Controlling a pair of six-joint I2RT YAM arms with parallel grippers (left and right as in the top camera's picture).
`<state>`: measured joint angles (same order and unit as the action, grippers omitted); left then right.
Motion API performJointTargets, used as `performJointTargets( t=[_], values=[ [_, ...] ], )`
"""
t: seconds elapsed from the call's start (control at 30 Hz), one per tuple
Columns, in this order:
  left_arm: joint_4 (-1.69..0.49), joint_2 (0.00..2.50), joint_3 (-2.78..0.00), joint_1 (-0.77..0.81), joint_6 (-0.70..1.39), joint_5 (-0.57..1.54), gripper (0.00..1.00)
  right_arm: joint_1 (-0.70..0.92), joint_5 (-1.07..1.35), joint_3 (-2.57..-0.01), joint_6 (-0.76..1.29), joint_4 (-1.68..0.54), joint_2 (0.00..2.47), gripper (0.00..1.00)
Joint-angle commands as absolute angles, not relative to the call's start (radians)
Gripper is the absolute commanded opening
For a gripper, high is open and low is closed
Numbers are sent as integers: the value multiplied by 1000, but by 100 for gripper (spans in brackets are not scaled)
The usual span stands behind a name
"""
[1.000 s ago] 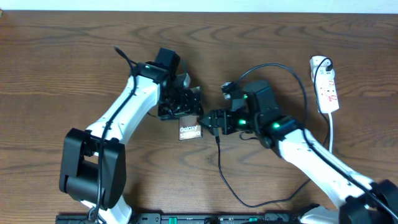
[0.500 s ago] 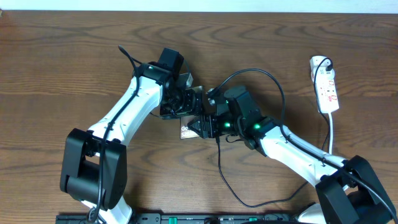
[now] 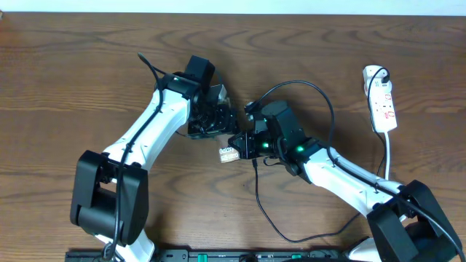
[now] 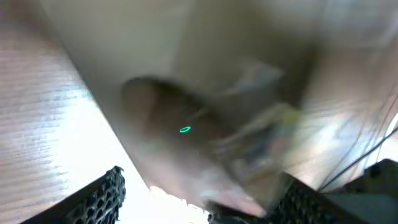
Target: Plug charger to phone and switch on socket
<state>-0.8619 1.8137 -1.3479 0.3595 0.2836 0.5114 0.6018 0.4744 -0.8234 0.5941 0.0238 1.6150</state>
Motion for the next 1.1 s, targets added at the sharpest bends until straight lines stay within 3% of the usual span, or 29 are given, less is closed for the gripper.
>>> performJointTargets(
  t=[0.0, 0.23, 0.47, 0.77, 1.07],
  values=[
    [-874, 1810, -1359, 379, 266, 550, 79, 609, 477, -849, 583, 68, 1605, 1],
    [-870, 1780, -1370, 341, 236, 551, 84, 579, 494, -849, 582, 104, 1598, 1],
    [-860, 1663, -1370, 270, 236, 555, 84, 472, 681, -849, 579, 151, 1593, 1],
    [-781, 1514, -1370, 199, 221, 730, 88, 352, 1059, -849, 705, 477, 1593, 1],
    [-680, 1503, -1370, 200, 153, 974, 88, 355, 1224, -849, 958, 830, 1593, 1]
  ],
)
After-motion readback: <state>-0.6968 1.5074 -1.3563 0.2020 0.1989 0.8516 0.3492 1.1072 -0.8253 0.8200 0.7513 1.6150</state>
